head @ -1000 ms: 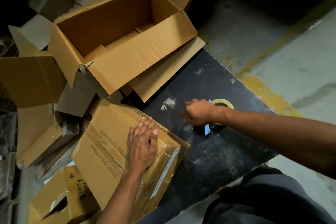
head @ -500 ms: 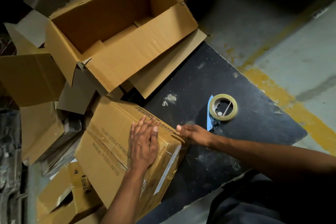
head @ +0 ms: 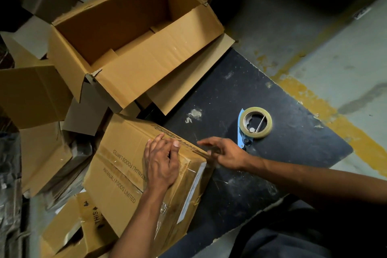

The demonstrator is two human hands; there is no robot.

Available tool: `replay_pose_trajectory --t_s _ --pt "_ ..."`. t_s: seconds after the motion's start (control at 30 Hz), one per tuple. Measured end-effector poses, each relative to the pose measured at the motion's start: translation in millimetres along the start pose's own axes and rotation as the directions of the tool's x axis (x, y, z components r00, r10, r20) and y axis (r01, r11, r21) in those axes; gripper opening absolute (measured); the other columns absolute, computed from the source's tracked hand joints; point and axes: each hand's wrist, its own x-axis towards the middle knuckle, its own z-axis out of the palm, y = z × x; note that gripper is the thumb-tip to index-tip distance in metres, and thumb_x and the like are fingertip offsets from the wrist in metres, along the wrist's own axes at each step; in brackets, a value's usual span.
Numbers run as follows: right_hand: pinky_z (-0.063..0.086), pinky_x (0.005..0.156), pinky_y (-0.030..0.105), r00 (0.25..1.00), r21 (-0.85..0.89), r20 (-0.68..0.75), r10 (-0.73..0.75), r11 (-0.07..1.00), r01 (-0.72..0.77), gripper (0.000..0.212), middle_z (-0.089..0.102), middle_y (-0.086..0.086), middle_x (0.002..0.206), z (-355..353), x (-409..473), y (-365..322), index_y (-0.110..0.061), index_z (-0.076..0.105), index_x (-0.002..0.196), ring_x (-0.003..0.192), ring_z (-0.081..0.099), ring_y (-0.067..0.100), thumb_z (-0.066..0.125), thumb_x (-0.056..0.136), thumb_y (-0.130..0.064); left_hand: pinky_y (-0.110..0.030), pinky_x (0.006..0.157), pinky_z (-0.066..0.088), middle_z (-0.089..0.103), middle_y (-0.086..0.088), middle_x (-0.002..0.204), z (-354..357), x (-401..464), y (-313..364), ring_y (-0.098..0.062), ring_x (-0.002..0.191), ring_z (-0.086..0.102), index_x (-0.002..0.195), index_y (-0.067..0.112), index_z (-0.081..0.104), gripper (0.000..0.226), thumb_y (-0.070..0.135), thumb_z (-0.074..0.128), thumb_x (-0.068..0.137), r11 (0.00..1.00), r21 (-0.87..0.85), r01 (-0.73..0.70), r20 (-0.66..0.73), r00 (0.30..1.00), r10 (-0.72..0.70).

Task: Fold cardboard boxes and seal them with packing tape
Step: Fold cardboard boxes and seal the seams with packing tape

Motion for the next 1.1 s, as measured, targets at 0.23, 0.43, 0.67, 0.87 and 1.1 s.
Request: replay_pose_trajectory --t_s 0.23,0.43,0.67,0.87,1.1 --pt "0.054 0.103 0.029 0.970 -0.019 -0.172 -0.170 0.985 0.169 0.085 0.039 -0.010 0.161 24.9 -6.3 -20.6 -0.032 0.038 0.158 0.139 0.046 -0.001 0.063 0.082 -0.001 -0.046 0.123 0.019 0.066 -0.010 0.135 -7.4 38.8 7.6 -0.024 0.139 0.046 0.101 0.020 0.079 0.063 0.055 0.027 0.109 0.991 -0.008 0.130 -0.020 0.991 -0.130" --pt "0.023 0.127 0.032 0.909 -0.086 -0.346 -0.233 0.973 0.217 0.097 0.025 -0.003 0.169 75.1 -3.1 -21.5 -0.019 0.023 0.164 0.155 0.018 0.003 0.055 0.076 0.006 -0.047 0.121 0.019 0.067 -0.009 0.131 0.9 51.5 3.2 -0.023 0.136 0.047 0.109 0.016 0.077 0.072 0.060 0.020 0.107 0.994 -0.004 0.108 -0.056 0.993 -0.108" --pt "0.020 0.126 0.035 0.802 -0.197 -0.503 -0.323 0.946 0.257 0.104 -0.007 -0.005 0.173 145.0 -4.1 -3.2 -0.017 0.004 0.165 0.159 0.000 0.014 0.049 0.074 0.006 -0.049 0.122 0.018 0.066 -0.009 0.133 0.2 47.9 2.7 -0.025 0.137 0.045 0.116 0.016 0.074 0.074 0.060 0.015 0.107 0.999 0.008 0.040 -0.063 0.997 -0.039" --pt "0.055 0.101 0.037 0.672 -0.091 -0.697 -0.251 0.960 0.264 0.079 0.053 -0.001 0.153 145.1 -16.9 -0.4 -0.029 0.037 0.159 0.121 0.063 0.010 0.044 0.083 -0.008 -0.051 0.123 0.014 0.063 -0.008 0.137 -0.1 44.7 2.5 -0.025 0.141 0.040 0.121 0.015 0.071 0.078 0.063 0.011 0.105 1.000 -0.021 0.019 -0.039 0.999 -0.020" --pt "0.028 0.125 0.038 0.723 -0.159 -0.664 -0.193 0.980 0.116 0.096 0.006 -0.008 0.172 155.4 7.6 -17.4 -0.023 0.017 0.165 0.157 0.014 0.006 0.045 0.076 0.001 -0.051 0.122 0.012 0.063 -0.006 0.138 -3.8 41.5 5.2 -0.024 0.143 0.038 0.124 0.016 0.070 0.074 0.060 0.012 0.107 1.000 -0.024 0.021 -0.023 1.000 -0.022"
